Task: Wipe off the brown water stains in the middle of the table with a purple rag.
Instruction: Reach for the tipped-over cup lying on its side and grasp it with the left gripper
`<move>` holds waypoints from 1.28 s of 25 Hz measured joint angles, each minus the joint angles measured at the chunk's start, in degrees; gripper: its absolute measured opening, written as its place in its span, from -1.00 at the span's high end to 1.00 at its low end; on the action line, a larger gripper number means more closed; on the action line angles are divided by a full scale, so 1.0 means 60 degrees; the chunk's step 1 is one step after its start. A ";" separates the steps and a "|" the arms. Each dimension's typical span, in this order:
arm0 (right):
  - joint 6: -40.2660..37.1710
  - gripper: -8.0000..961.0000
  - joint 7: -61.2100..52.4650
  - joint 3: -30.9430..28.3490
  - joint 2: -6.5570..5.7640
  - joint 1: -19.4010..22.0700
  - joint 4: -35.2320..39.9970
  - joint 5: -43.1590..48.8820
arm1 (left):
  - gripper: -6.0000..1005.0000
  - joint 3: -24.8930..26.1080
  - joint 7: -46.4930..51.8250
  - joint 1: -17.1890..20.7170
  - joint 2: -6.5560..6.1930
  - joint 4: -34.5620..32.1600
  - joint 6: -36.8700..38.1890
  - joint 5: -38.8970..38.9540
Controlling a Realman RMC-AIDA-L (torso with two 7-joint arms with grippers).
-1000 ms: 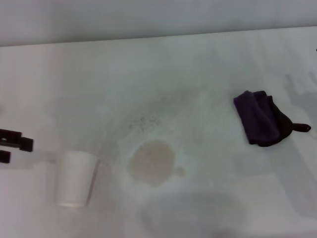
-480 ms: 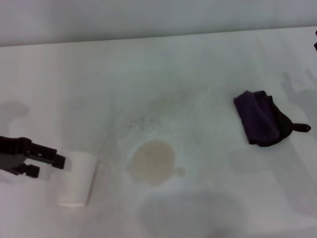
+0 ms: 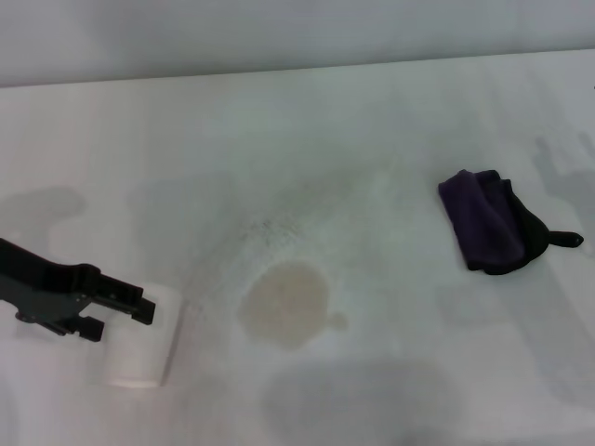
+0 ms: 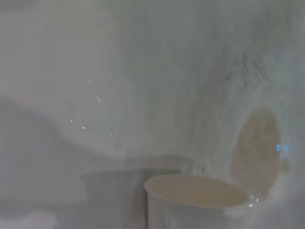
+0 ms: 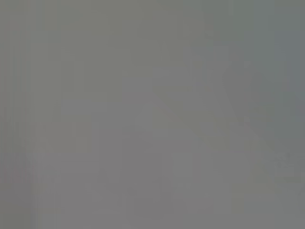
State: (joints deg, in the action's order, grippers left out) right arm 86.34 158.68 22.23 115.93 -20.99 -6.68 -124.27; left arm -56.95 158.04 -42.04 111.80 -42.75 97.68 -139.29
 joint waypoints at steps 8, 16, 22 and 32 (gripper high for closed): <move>0.0073 -0.44 -0.0162 0.0019 -0.0016 0.0037 0.0064 0.0054 | -0.76 -0.0017 0.0466 -0.0111 0.0178 0.0488 -0.0568 -0.0025; 0.0078 -0.44 -0.0160 0.0062 -0.0037 0.0032 0.0114 0.0072 | -0.76 -0.0131 0.0265 -0.0198 0.0400 0.0928 -0.1100 -0.0023; 0.0176 -0.44 -0.0196 0.0014 -0.0064 0.0133 0.0241 0.0053 | -0.76 -0.0457 -0.0003 -0.0242 0.0533 0.0928 -0.1316 -0.0042; 0.0346 -0.44 -0.0255 0.0001 -0.0088 0.0203 0.0386 -0.0001 | -0.75 -0.1071 -0.0348 -0.0456 0.0476 0.0801 -0.1735 -0.0119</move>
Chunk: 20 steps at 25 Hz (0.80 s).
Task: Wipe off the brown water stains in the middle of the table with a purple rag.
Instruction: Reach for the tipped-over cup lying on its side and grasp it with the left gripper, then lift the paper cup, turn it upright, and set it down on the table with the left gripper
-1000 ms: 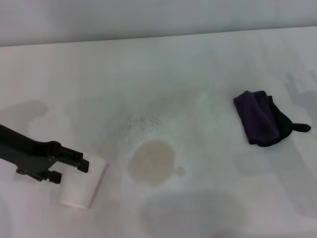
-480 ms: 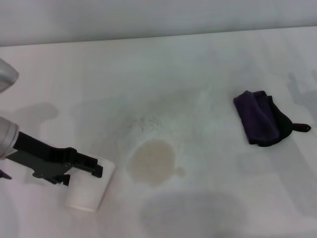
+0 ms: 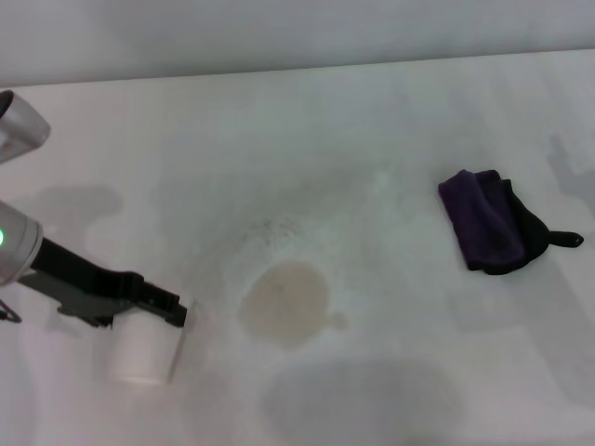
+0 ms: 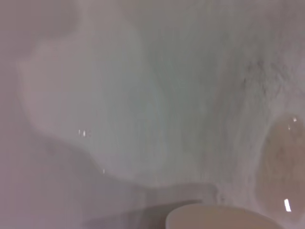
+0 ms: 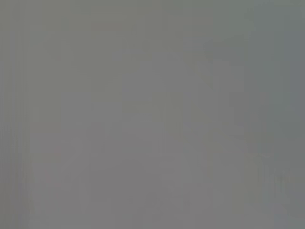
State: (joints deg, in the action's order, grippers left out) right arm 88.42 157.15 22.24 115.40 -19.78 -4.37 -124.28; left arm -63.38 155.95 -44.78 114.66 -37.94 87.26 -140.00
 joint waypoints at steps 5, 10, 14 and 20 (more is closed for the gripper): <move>0.0052 -0.44 0.0000 -0.0002 0.0000 -0.0012 0.0009 0.0000 | -0.74 -0.0009 -0.0280 0.0070 0.0018 -0.0388 -0.0142 -0.0002; 0.0178 -0.44 -0.0001 -0.0002 0.0000 -0.0044 0.0010 0.0000 | -0.66 0.0104 -0.1005 0.0368 0.0095 -0.0625 -0.0666 0.0177; 0.0207 -0.44 -0.0001 -0.0001 0.0000 -0.0089 0.0011 0.0000 | -0.58 0.0612 -0.2027 0.0837 0.0344 -0.1556 -0.0977 0.0533; 0.0249 -0.44 0.0000 0.0007 0.0011 -0.0174 0.0094 0.0039 | -0.49 0.1356 -0.3470 0.1293 0.0579 -0.2112 -0.1110 0.1330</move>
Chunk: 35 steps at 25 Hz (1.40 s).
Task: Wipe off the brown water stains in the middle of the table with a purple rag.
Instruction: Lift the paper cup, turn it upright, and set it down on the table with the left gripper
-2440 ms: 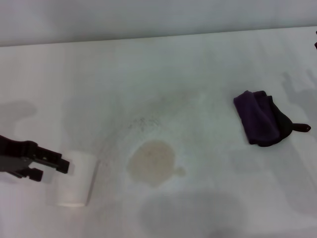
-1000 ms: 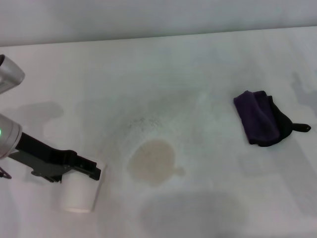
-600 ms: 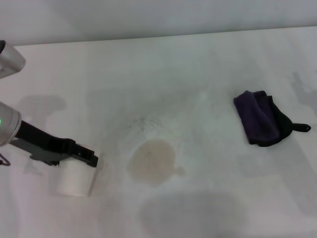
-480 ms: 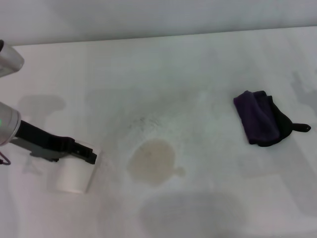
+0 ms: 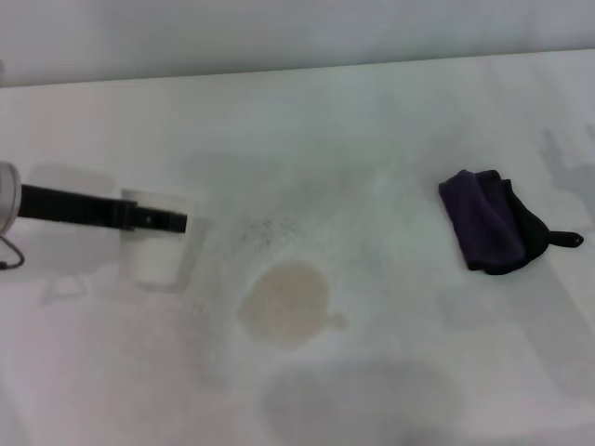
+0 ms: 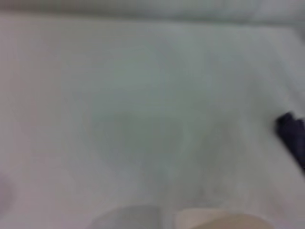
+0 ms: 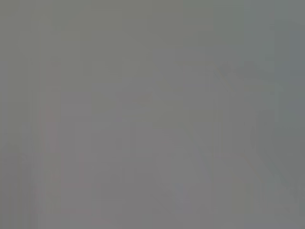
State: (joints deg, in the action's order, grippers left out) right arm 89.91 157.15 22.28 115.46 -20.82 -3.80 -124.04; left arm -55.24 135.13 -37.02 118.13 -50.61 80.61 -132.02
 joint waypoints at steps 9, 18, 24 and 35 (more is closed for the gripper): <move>0.0143 -0.44 -0.0010 0.0093 0.0005 -0.0003 0.0075 0.0031 | -0.47 0.0158 -0.2564 0.0594 0.0067 -0.0033 -0.0263 0.1786; 0.0122 -0.44 -0.0014 0.0266 0.0000 -0.0011 0.0132 0.0064 | -0.47 0.0090 -0.5749 0.1655 0.0143 -0.0116 -0.0653 0.3837; 0.0037 -0.44 0.0005 0.0356 0.0013 -0.0061 0.0139 0.0065 | -0.47 0.0079 -0.8613 0.2254 0.0184 0.0795 -0.0710 0.5499; 0.0063 -0.44 0.0082 0.0453 0.0019 0.0094 0.0135 0.0159 | -0.48 0.0101 -1.3213 0.2927 0.0204 0.2980 -0.0718 0.8014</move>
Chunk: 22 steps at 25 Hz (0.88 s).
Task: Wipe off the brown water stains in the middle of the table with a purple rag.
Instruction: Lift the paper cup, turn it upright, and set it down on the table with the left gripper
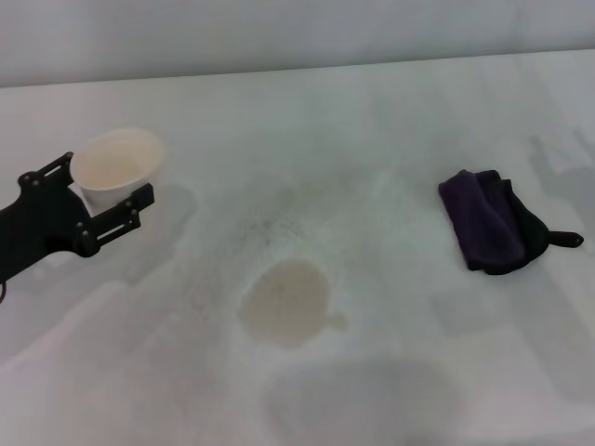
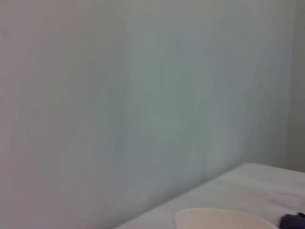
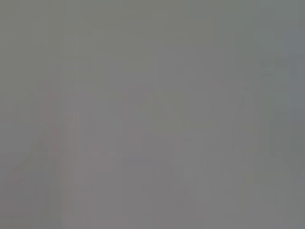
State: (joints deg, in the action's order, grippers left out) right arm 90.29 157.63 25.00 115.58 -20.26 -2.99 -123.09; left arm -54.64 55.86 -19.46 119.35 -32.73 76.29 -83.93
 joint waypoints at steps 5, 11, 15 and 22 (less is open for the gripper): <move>0.0058 -0.44 0.0020 0.0022 -0.0010 0.0043 0.0000 0.0006 | -0.48 0.0049 -0.1206 0.0096 -0.0034 0.0733 -0.0009 0.0668; 0.0199 -0.44 -0.0015 0.0024 -0.0015 0.0052 -0.0019 0.0008 | -0.48 0.0054 -0.2840 0.0224 -0.0011 0.1617 -0.0306 0.0779; 0.0361 -0.44 0.0015 0.0024 -0.0015 0.0052 -0.0075 0.0008 | -0.49 0.0052 -0.3520 0.0238 -0.0013 0.2114 -0.0580 0.0935; 0.0343 -0.44 -0.0021 0.0023 -0.0016 0.0011 -0.0065 0.0007 | -0.50 0.0053 -0.4544 0.0179 -0.0015 0.3022 -0.0659 0.1391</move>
State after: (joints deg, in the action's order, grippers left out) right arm 92.35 157.51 25.14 115.48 -20.20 -3.38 -123.05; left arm -54.32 28.59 -18.38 119.26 -14.60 72.34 -75.59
